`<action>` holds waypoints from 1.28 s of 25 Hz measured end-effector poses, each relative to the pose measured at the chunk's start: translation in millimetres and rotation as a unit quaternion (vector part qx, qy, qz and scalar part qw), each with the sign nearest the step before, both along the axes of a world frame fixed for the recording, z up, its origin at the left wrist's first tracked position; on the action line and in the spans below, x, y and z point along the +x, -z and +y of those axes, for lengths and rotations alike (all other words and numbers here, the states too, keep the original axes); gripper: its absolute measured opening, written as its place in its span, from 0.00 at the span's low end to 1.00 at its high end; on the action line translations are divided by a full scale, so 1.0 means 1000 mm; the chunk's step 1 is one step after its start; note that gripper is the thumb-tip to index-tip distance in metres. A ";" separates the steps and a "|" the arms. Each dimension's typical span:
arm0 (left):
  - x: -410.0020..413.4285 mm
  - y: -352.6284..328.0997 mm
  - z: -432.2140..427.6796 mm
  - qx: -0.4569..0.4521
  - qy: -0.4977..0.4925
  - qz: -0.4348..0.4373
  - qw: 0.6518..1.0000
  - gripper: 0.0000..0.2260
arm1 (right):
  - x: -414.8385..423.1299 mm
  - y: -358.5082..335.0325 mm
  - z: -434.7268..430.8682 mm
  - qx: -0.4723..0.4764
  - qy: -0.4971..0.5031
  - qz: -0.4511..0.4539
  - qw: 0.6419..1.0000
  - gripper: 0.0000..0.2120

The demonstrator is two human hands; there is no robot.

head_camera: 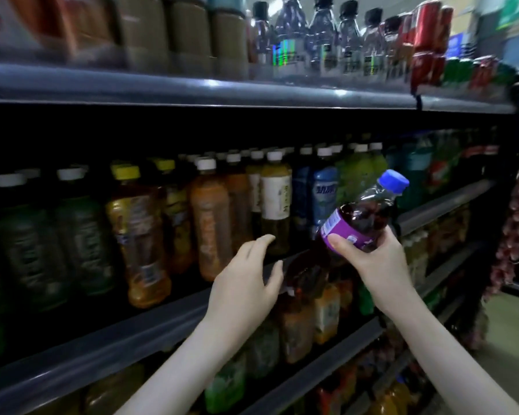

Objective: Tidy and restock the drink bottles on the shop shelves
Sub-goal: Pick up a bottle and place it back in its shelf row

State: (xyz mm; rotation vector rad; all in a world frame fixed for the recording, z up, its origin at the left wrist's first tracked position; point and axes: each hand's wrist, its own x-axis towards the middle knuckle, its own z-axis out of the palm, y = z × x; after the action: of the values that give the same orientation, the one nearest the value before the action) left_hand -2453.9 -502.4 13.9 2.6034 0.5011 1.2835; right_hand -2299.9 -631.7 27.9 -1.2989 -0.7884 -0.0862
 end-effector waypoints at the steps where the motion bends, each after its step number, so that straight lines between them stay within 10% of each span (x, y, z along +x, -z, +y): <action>1: 0.026 0.002 -0.002 -0.001 -0.008 -0.016 1.000 0.21 | 0.026 -0.001 -0.003 0.006 -0.010 -0.008 1.000 0.24; 16: 0.255 -0.010 -0.023 0.084 -0.032 -0.080 0.993 0.23 | 0.226 -0.041 0.000 -0.010 -0.122 -0.041 0.992 0.22; 24: 0.358 -0.017 -0.041 0.105 0.018 -0.085 0.991 0.22 | 0.322 -0.049 -0.027 0.014 0.025 -0.062 0.998 0.17; 32: 0.475 -0.018 -0.041 0.208 -0.266 -0.081 0.938 0.33 | 0.445 -0.048 -0.006 -0.041 0.006 -0.127 0.991 0.20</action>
State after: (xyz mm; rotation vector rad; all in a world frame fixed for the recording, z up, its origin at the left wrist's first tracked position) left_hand -1979.1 -543.4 31.8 2.7510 1.0593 1.9402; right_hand -1854.6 -638.1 75.7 -1.3874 -1.0098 -0.2353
